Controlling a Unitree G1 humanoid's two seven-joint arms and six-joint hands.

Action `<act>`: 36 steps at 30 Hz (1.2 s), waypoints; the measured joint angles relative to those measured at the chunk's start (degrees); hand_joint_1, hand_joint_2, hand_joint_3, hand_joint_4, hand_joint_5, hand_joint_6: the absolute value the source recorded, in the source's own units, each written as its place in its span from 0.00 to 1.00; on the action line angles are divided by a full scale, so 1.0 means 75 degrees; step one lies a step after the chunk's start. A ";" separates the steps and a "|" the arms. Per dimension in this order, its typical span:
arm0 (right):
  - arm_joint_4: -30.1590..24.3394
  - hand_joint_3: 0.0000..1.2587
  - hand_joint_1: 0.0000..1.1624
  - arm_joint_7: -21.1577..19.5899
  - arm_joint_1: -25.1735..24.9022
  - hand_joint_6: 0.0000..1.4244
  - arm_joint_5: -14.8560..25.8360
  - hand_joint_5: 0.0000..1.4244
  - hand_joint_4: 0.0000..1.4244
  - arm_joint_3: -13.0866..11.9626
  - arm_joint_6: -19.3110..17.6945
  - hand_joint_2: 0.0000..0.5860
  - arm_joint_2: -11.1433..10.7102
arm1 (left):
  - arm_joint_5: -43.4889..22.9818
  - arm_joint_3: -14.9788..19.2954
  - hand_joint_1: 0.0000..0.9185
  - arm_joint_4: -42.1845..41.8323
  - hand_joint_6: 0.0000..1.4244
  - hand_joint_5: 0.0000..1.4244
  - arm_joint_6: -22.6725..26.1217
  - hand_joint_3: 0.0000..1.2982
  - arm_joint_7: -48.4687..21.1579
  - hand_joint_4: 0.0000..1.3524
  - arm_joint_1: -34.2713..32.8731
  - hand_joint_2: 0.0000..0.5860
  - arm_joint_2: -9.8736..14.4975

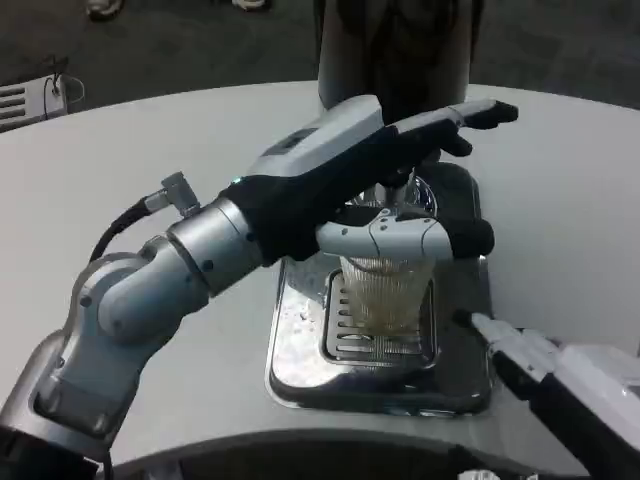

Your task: Grasp the cup under the faucet to collect the drink, then remove the cup.

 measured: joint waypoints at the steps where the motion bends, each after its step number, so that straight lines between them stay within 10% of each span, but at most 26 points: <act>1: 0.0066 0.00 0.52 -0.0131 -0.0017 0.03 0.0167 0.03 0.00 -0.0079 0.0060 0.52 0.0080 | -0.0001 0.0001 0.00 0.0003 0.16 0.14 -0.0005 0.10 0.0000 0.07 0.0000 0.05 0.0003; 8: 0.1048 0.00 0.57 -0.1446 -0.0156 0.07 0.1853 0.05 0.00 -0.0649 0.0322 0.42 0.0460 | -0.0031 0.0033 0.00 0.0007 0.16 0.13 -0.0030 0.10 0.0000 0.07 0.0002 0.02 0.0040; 16: 0.2184 0.00 0.61 -0.2783 -0.0385 0.08 0.2832 0.06 0.00 -0.0386 -0.0211 0.38 0.0519 | -0.0054 0.0110 0.00 0.0003 0.16 0.13 -0.0055 0.10 -0.0005 0.07 0.0030 0.00 0.0098; 36: 0.4486 0.00 0.64 -0.4628 -0.2044 0.04 0.3128 0.02 0.00 0.0763 -0.0434 0.34 0.0561 | -0.0278 0.0197 0.00 -0.0095 0.15 0.13 -0.0066 0.10 -0.0184 0.07 0.0063 0.00 0.0296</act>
